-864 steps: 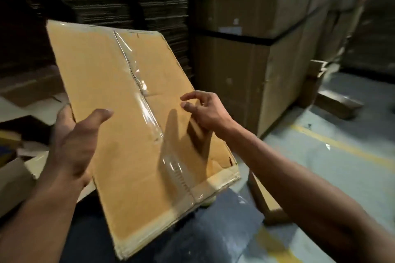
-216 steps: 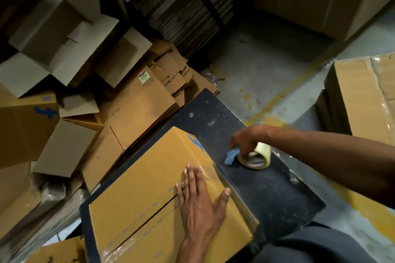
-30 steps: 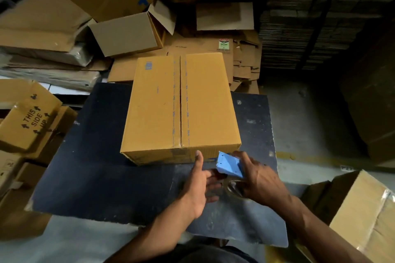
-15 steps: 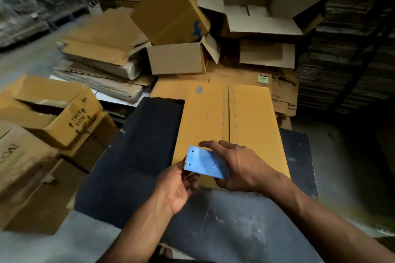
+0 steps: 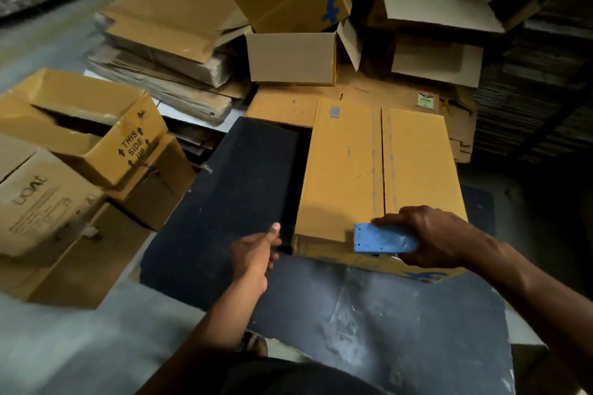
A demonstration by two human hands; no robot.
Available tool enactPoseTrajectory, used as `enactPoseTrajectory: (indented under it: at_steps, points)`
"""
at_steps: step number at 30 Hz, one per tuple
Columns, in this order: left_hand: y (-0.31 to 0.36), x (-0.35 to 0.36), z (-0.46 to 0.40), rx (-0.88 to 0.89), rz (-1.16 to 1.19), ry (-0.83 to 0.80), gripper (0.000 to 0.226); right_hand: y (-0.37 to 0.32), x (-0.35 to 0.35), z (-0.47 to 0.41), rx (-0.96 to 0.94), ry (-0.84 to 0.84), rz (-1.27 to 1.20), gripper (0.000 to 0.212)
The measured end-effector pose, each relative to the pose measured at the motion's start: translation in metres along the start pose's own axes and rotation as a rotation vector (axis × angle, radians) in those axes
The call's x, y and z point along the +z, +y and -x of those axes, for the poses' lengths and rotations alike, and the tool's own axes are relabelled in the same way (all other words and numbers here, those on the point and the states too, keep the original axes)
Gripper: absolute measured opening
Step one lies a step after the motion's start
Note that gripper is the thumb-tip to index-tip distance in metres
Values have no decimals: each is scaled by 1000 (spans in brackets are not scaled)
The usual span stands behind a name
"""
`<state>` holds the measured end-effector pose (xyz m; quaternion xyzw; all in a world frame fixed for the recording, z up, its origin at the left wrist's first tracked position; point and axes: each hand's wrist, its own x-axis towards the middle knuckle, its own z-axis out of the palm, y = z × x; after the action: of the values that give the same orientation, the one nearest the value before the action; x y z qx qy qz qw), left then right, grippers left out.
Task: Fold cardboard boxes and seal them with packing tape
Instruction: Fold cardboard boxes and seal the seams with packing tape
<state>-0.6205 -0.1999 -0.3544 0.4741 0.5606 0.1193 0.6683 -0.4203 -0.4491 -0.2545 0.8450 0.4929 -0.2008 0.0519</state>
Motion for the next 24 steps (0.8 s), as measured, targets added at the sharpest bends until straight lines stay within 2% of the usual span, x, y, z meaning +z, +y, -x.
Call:
enactPoseTrajectory:
  at_steps: [7,15,19,24]
  points:
    - [-14,13,-10,58,-2,88,22,-5,7,-1,47,4,10,77]
    - [-27,17,-31,-76,-57,15,24,-20,-1,-13,78,-80,85,74]
    - [-25,25,-33,-263,-92,-108,12,-27,-5,-21,75,-104,125,74]
    - [-22,16,-46,-521,-109,-379,19,-30,-8,-27,78,-132,155,72]
